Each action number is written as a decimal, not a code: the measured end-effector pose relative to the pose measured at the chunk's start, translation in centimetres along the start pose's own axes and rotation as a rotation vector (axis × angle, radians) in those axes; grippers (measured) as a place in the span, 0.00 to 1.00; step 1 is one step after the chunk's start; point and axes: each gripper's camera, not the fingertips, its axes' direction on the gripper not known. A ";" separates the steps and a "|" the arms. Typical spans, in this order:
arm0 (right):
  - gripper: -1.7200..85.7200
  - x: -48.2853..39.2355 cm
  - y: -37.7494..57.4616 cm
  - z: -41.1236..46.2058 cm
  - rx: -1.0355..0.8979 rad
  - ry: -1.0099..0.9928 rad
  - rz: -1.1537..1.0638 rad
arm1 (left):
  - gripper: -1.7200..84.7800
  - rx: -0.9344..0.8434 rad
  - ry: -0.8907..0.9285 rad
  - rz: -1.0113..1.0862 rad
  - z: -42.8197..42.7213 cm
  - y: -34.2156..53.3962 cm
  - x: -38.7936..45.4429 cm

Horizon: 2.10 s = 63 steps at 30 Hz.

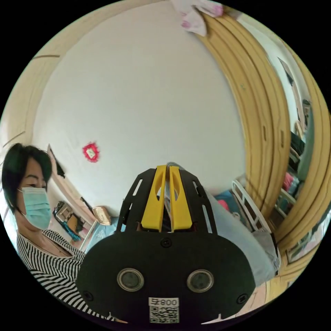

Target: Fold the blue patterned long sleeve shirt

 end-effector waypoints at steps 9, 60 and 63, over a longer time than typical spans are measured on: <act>0.03 -25.5 -8.1 -3.3 0.108 -0.330 -0.252 | 0.11 0.284 -0.149 -0.003 -21.7 12.7 6.8; 0.03 -66.6 -15.1 16.3 -0.272 -0.828 -0.337 | 0.20 0.404 -0.172 -0.282 -53.8 40.6 14.7; 0.03 -66.7 -14.6 16.7 -0.281 -0.797 -0.317 | 0.14 0.333 0.104 -0.279 -50.5 40.6 12.9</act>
